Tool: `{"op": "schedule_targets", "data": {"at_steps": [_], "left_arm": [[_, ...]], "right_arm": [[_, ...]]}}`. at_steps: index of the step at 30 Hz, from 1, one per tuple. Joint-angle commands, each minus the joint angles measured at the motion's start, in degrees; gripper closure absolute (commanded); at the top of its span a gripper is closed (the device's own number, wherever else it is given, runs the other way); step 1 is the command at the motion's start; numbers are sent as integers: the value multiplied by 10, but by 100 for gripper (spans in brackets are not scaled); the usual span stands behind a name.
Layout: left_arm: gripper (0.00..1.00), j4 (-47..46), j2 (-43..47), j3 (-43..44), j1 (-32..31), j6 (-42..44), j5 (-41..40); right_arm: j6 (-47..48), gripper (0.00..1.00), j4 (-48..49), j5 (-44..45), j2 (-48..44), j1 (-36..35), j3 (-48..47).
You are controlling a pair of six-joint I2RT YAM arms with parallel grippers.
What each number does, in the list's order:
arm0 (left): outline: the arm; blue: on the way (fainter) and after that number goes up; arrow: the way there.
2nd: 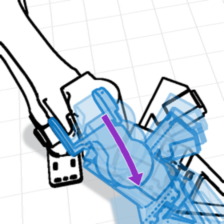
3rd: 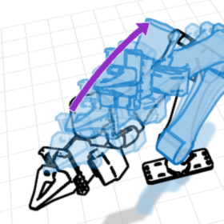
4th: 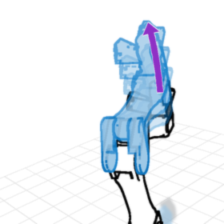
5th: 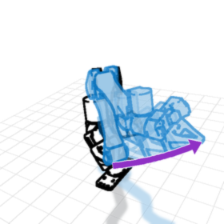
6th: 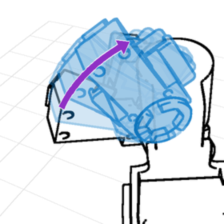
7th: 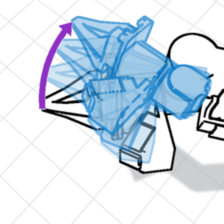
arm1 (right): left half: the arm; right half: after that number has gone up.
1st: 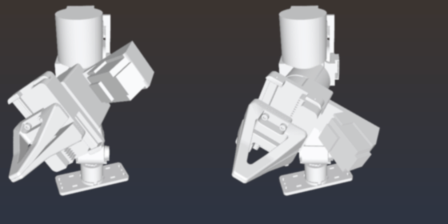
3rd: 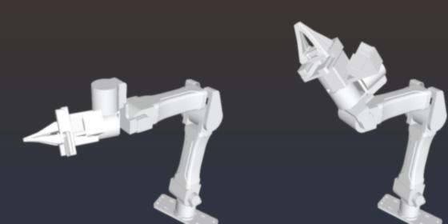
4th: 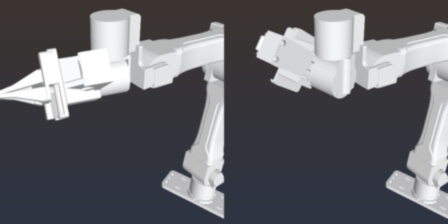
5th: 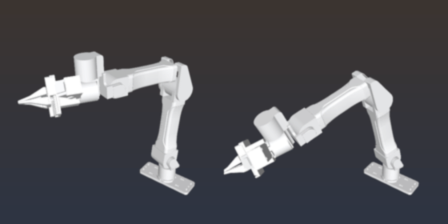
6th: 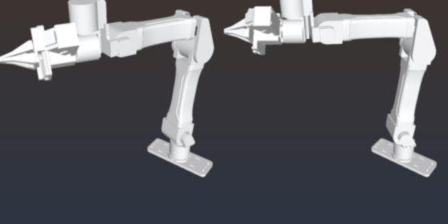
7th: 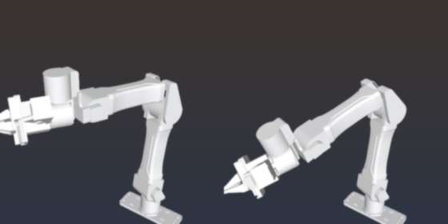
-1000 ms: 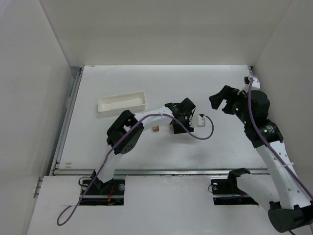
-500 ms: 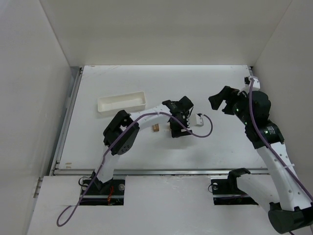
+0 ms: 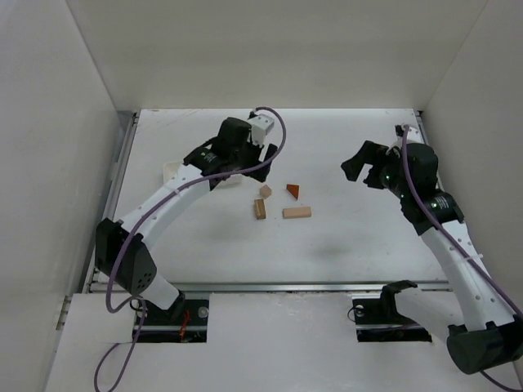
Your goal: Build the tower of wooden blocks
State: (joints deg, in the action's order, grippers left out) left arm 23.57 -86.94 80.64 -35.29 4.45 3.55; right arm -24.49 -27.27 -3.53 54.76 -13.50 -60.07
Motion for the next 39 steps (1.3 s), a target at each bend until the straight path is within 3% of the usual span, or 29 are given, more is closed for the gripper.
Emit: {"op": "schedule_targets", "data": {"at_steps": [1,5,9,11,20,39], "left_arm": [[23,44,-33,-40,-7,-139,-26],[20,27,-38,-88,-1,-226,20],[17,40,-96,-62,-1,-305,-68],[23,62,-125,-35,-1,-326,-93],[24,69,-213,5,-7,-334,-63],[71,82,-246,-16,-23,-282,-42]], "right_arm": [[-17,0,-1,12,6,-14,-22],[-31,0,-6,18,11,-29,-22],[-43,0,-6,42,0,-49,-10],[-43,0,-6,48,-8,-54,2],[-43,0,-16,72,-14,-54,2],[-33,0,-16,89,16,-54,-9]]}}
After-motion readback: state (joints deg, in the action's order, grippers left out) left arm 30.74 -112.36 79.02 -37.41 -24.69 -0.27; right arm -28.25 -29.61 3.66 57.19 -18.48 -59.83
